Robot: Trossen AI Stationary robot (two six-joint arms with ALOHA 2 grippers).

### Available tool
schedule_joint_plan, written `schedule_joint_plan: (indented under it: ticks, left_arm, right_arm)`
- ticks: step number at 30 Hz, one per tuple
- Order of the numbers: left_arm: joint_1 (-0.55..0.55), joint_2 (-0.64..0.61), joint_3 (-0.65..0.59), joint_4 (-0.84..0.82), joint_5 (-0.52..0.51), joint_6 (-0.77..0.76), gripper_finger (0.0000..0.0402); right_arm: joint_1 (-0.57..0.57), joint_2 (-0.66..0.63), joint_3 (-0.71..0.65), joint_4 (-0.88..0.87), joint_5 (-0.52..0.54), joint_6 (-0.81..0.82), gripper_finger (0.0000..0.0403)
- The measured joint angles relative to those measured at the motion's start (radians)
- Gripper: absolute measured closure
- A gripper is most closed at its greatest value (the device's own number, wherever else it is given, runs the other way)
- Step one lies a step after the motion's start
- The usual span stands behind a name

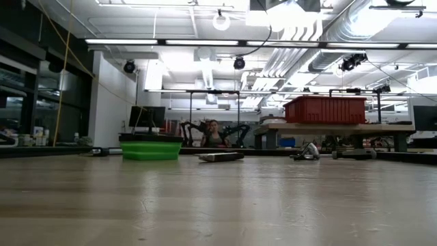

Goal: Coil cords
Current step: Coil the blue wire onto the spool

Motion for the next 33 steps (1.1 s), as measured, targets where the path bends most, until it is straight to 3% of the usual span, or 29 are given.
schedule_joint_plan:
  ticks: [9,13,24,28,33]
  left_arm:
    - [-0.168,0.11,0.0,0.008,0.045,-0.004,0.04]
    - [-0.237,0.164,0.0,0.118,0.074,-0.049,0.04]
    - [-0.361,0.308,0.0,0.843,0.24,-0.486,0.04]
    - [-0.374,0.349,0.0,1.091,0.247,-0.629,0.04]
    - [-0.374,0.372,0.0,1.271,0.24,-0.716,0.04]
  right_arm:
    - [-0.031,0.0,0.0,0.014,0.0,-0.019,0.0403]
    - [-0.052,0.001,0.0,0.054,-0.022,-0.019,0.0403]
    - [-0.072,0.031,0.0,0.111,-0.109,-0.023,0.0403]
    - [-0.072,0.046,0.0,0.122,-0.156,-0.017,0.0403]
    - [-0.071,0.068,0.0,0.17,-0.227,0.005,0.0403]
